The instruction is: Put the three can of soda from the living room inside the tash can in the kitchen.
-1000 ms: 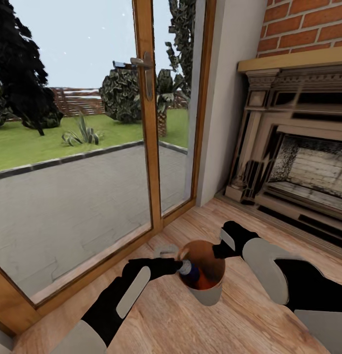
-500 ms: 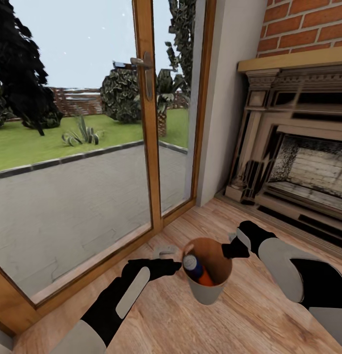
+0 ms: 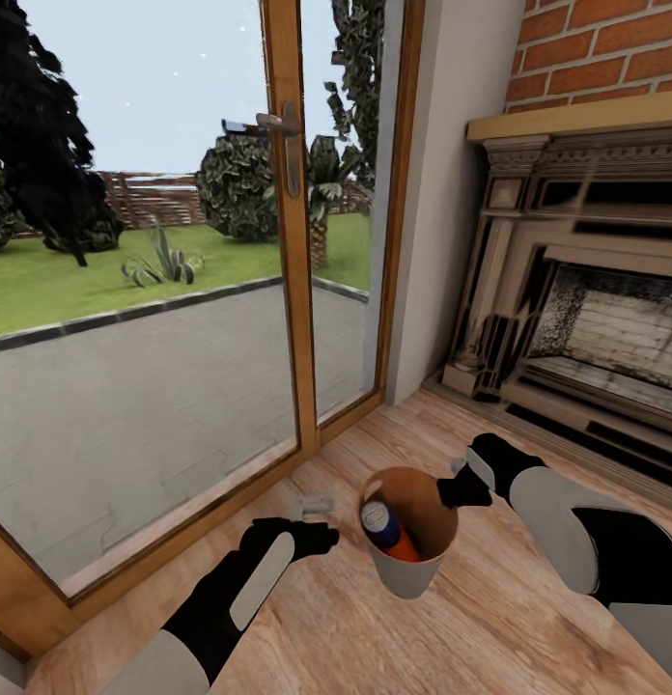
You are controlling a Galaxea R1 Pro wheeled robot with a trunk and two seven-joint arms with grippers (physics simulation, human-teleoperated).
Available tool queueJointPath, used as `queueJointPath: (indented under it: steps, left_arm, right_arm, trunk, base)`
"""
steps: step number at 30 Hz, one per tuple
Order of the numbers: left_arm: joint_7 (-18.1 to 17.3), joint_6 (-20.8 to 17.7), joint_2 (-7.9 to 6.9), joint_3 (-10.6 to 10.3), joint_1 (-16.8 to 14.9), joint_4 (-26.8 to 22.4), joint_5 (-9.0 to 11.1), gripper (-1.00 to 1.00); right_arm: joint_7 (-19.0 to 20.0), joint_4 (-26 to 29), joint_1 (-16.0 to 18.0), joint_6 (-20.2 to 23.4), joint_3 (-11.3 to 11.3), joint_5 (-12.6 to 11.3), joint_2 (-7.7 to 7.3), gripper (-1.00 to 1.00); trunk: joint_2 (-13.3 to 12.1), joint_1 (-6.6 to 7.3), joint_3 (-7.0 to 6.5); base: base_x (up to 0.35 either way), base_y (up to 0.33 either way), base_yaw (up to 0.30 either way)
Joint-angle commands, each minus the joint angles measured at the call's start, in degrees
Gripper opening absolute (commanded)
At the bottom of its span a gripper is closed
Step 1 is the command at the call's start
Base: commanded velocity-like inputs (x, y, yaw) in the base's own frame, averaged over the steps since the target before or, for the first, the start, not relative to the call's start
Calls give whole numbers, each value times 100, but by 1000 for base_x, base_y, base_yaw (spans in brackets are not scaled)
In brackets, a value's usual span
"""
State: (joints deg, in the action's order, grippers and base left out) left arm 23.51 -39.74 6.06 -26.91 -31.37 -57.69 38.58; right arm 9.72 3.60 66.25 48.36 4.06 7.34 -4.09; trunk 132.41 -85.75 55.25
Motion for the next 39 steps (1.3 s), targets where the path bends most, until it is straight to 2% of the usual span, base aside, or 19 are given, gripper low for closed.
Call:
queueJointPath:
  steps: [1, 13, 28, 35, 39]
  left_arm:
    - [6, 1, 0, -2, 0, 5, 0, 100]
    - [36, 1, 0, -8, -1, 21, -8, 100]
    - [58, 14, 0, -46, 4, 22, -14, 100]
    - [65, 25, 0, -43, 4, 21, -9, 100]
    - [63, 32, 2, -49, 7, 24, -12, 100]
  right_arm:
    - [38, 1, 2, 7, 70, -84, -12, -100]
    - [39, 1, 2, -10, 19, -82, -55, -100]
    - [39, 1, 2, -36, 1, -39, -69, -100]
    - [35, 1, 1, -37, -9, -32, -61, -100]
    - [20, 1, 2, -39, -10, -31, -48, -100]
  trunk:
    - [0, 0, -1]
    - [0, 0, -1]
    - [602, -329, 269]
    - [602, -329, 269]
    - [762, -417, 341]
  base:
    - [0, 0, 0]
    - [0, 0, 0]
    - [0, 0, 0]
    - [0, 0, 0]
    - [0, 0, 0]
